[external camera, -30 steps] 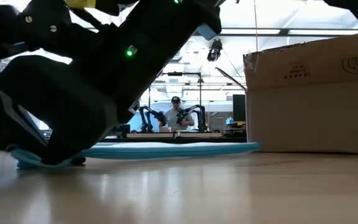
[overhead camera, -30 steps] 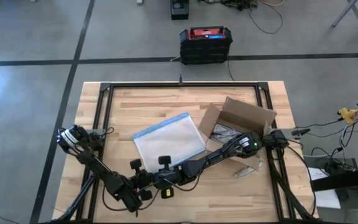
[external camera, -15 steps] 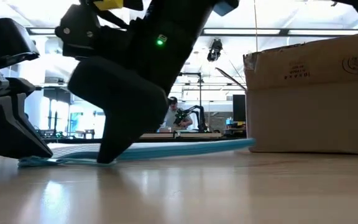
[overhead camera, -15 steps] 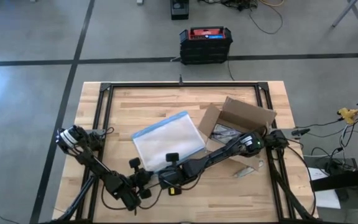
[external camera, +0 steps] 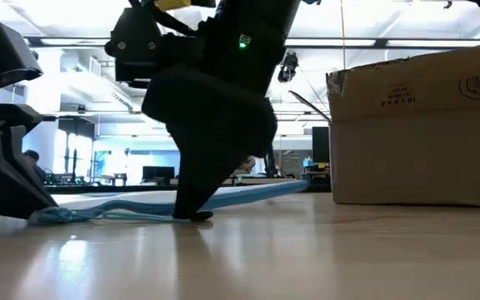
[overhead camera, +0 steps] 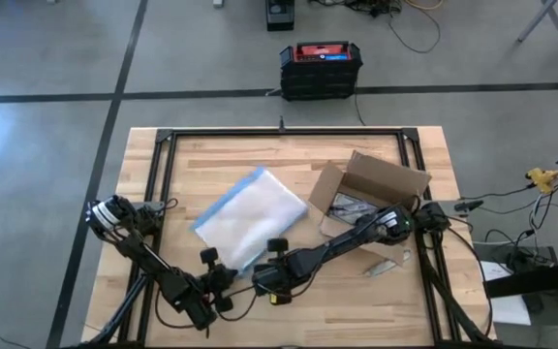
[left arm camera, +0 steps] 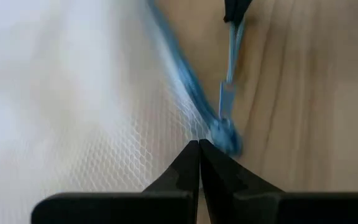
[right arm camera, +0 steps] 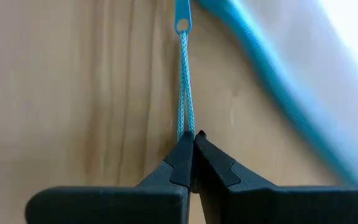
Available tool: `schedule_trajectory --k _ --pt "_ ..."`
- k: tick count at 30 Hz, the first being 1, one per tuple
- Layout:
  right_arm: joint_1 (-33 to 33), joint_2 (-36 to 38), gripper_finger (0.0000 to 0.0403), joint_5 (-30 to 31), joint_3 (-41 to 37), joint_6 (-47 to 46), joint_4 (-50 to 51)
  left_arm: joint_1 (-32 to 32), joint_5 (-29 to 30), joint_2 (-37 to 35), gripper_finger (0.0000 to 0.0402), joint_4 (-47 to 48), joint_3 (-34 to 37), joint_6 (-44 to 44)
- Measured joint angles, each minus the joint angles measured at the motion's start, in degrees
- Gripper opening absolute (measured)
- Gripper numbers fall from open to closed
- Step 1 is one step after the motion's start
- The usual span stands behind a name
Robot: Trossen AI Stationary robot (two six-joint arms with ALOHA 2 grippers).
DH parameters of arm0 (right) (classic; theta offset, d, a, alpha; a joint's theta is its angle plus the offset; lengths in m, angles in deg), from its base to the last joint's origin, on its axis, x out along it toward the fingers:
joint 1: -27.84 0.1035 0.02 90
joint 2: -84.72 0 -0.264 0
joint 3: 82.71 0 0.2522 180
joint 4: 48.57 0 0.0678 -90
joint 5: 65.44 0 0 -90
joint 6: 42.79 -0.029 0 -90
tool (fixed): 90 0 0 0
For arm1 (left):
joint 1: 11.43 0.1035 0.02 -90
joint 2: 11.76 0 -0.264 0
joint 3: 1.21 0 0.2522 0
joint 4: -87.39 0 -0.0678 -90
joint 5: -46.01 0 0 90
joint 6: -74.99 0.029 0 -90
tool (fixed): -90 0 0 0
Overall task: Pack items into zip bag
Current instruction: Open the blue transparent zip bag
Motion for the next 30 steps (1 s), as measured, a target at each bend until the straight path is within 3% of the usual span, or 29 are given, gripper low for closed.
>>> schedule_trajectory --k 5,12,16,21,25,30 --pt "0.2 1.4 0.0000 -1.9 -0.4 -0.9 2.5 -0.3 -4.2 -2.0 0.0000 -0.2 -1.4 4.1" --pt "0.2 1.7 0.0000 -2.3 -0.4 -0.8 2.9 -0.2 -2.6 -1.6 0.0000 -4.0 -1.1 5.7" --pt "0.2 1.7 0.0000 -2.7 -0.5 -0.4 2.1 -0.2 2.0 -1.8 0.0000 -4.8 -1.9 6.4" --pt "0.3 1.5 0.0000 -7.0 -0.5 0.8 -2.4 0.7 14.0 -2.0 0.0000 -6.4 -2.8 8.8" --pt "0.8 1.5 0.0000 -9.9 -0.5 0.8 -4.2 2.9 12.5 -1.8 0.0000 -9.4 -1.5 9.3" --pt "1.5 1.5 0.0000 -10.0 -0.4 1.9 -5.1 4.0 11.9 0.9 0.0000 -23.4 0.5 16.1"
